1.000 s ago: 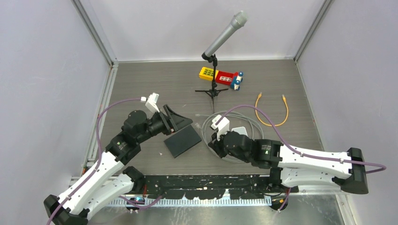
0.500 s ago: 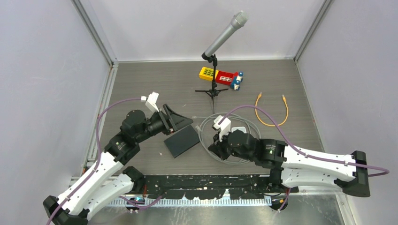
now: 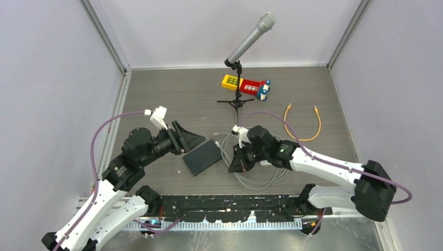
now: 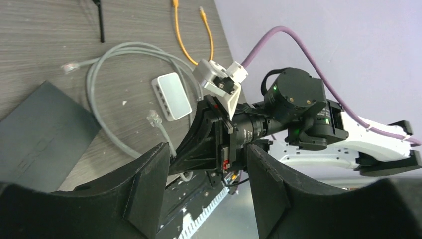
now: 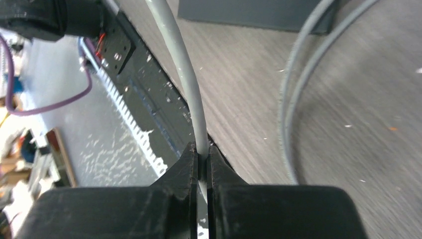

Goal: Insert the plug into the switch port
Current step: Pick up the connector from the center of the board.

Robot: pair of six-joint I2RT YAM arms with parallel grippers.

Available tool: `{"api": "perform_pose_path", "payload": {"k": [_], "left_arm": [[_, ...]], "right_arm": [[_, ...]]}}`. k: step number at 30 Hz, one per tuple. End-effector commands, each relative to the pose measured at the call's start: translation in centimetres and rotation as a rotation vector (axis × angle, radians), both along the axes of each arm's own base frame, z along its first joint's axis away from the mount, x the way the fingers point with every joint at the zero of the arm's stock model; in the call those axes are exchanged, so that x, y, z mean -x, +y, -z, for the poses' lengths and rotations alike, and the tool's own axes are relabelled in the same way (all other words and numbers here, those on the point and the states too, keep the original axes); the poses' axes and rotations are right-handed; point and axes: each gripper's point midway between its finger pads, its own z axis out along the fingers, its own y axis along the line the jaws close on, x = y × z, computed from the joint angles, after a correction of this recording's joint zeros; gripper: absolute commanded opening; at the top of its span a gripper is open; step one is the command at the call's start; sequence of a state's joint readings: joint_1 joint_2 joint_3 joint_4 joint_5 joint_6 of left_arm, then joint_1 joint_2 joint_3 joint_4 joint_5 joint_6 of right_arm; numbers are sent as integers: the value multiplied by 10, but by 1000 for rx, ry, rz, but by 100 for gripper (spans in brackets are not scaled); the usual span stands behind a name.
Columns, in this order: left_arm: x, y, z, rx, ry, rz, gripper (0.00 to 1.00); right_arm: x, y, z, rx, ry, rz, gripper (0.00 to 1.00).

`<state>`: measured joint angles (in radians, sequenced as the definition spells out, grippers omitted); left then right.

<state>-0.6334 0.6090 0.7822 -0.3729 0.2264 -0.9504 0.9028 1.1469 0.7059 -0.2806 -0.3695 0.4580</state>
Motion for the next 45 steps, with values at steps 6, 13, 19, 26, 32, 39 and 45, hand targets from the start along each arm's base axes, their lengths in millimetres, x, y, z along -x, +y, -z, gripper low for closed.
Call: {"api": "perform_pose_path", "payload": {"k": [6, 13, 19, 26, 32, 39, 45], "left_arm": [[1, 14, 20, -120, 18, -29, 59], [0, 13, 40, -178, 54, -14, 56], [-5, 4, 73, -237, 139, 19, 51], [-11, -13, 82, -204, 153, 68, 49], [-10, -23, 85, -179, 160, 115, 49], [-8, -31, 88, -140, 169, 153, 48], [-8, -36, 88, -114, 175, 166, 43]], "right_arm": [[28, 23, -1, -143, 167, -254, 1], [25, 23, 4, -142, 146, -287, 0], [22, 18, 10, -119, 93, -292, 0], [22, 14, 12, -112, 48, -323, 0], [22, 14, 7, -127, 19, -334, 1], [22, 15, 2, -139, 6, -336, 0], [22, 14, 0, -144, 1, -335, 0]]}}
